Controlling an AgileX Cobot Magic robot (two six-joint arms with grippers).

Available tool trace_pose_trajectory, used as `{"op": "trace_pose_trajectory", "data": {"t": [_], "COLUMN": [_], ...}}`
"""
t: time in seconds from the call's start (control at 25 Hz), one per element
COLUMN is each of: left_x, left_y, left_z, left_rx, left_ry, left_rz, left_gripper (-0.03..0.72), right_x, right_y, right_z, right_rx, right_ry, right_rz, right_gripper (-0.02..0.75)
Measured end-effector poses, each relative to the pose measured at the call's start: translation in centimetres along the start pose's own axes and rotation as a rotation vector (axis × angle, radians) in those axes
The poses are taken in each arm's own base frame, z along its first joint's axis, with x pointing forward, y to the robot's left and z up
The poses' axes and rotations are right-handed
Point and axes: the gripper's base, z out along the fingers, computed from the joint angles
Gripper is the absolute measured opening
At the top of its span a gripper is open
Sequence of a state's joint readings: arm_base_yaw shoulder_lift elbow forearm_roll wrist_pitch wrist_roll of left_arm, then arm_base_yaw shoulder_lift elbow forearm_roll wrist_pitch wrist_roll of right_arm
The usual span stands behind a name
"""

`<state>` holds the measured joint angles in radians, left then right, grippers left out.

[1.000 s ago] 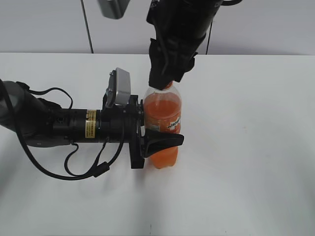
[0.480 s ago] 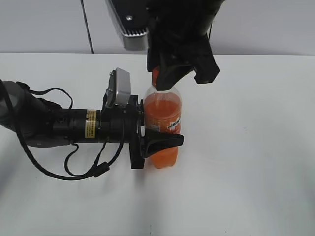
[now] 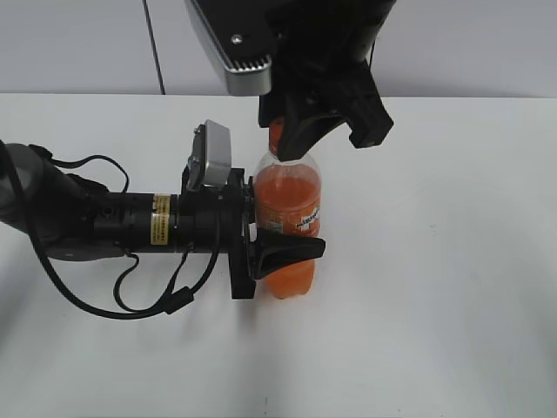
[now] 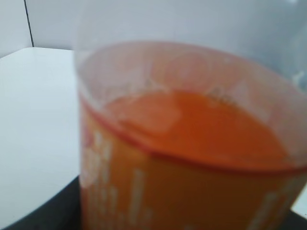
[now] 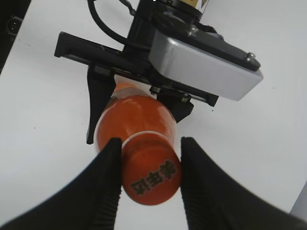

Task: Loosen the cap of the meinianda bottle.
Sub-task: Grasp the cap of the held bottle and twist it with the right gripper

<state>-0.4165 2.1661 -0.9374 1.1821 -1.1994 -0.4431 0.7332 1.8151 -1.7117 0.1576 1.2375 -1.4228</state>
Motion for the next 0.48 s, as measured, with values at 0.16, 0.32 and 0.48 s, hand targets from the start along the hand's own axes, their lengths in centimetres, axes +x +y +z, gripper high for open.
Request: {"op": "trace_pose_trajectory", "data": {"t": [0.16, 0.32, 0.48], "left_x": [0.00, 0.01, 0.01], "left_y": [-0.01, -0.01, -0.01], "left_z": [0.00, 0.00, 0.00], "left_rx": [0.001, 0.002, 0.002], "left_ry": [0.000, 0.001, 0.001], "left_rz": [0.000, 0.001, 0.002], "left_gripper": [0.415, 0.415, 0.415], "right_x": [-0.06, -0.05, -0.05], "right_y": [0.01, 0.01, 0.01], "right_z": [0.00, 0.00, 0.00], "right_rx": [-0.001, -0.001, -0.001], "right_ry": [-0.006, -0.006, -0.006], "right_rz": [0.036, 0.065, 0.086], "right_gripper": [0.276, 0.279, 0.299]}}
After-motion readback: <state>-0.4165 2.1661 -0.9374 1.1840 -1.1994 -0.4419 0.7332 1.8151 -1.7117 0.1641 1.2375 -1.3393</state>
